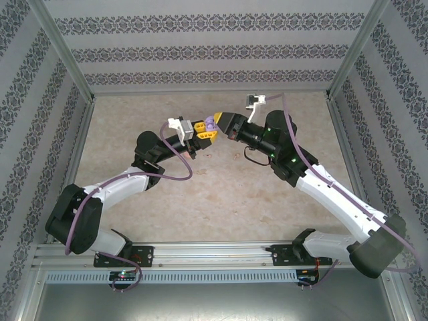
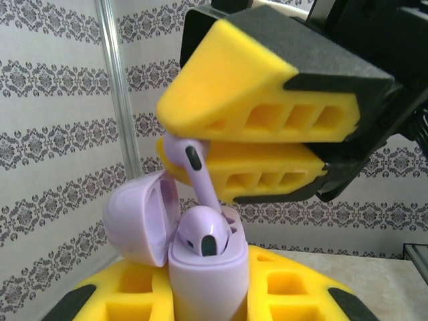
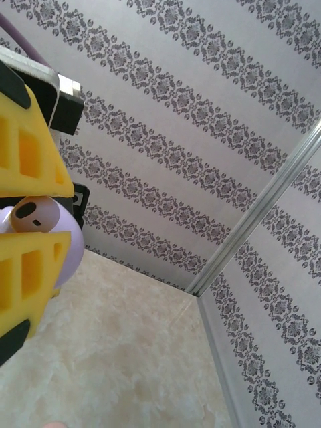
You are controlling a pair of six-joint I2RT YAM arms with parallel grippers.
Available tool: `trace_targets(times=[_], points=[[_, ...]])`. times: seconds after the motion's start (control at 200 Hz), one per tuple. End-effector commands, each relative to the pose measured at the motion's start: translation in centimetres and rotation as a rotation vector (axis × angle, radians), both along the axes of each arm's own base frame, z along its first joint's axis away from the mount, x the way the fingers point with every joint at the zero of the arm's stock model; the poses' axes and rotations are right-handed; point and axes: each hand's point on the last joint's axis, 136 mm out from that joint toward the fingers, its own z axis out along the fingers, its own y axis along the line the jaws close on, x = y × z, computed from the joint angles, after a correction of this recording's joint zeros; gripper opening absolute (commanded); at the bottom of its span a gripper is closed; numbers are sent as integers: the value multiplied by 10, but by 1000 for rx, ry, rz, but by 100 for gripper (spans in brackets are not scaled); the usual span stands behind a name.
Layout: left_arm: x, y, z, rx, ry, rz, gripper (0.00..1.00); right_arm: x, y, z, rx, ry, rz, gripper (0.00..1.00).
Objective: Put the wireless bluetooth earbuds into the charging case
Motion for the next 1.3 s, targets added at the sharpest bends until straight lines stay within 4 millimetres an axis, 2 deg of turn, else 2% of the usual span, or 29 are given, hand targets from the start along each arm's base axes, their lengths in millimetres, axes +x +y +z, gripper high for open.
trace_targets(times=[0.0, 0.355, 0.585, 0.739, 1.014, 1.174, 1.294], points=[[-12, 0, 26, -27, -84, -11, 0, 0, 1, 3, 17, -23, -10, 16], [-12, 2, 28, -27, -97, 4, 0, -4, -2, -16, -45, -5, -12, 15], [-10, 2, 29, -27, -96, 12, 0, -8, -9, -21, -106, -25, -29, 14], [-10, 2, 29, -26, -94, 10, 0, -12, -5, -27, -150, -24, -11, 14], [-10, 1, 30, -23, -92, 8, 0, -10, 3, -51, -237, 16, -5, 13], [-11, 3, 31, -26, -96, 16, 0, -7, -5, -60, -269, 36, -50, 13], [-11, 5, 33, -36, -104, 26, 0, -6, -12, -59, -264, 35, -84, 13]])
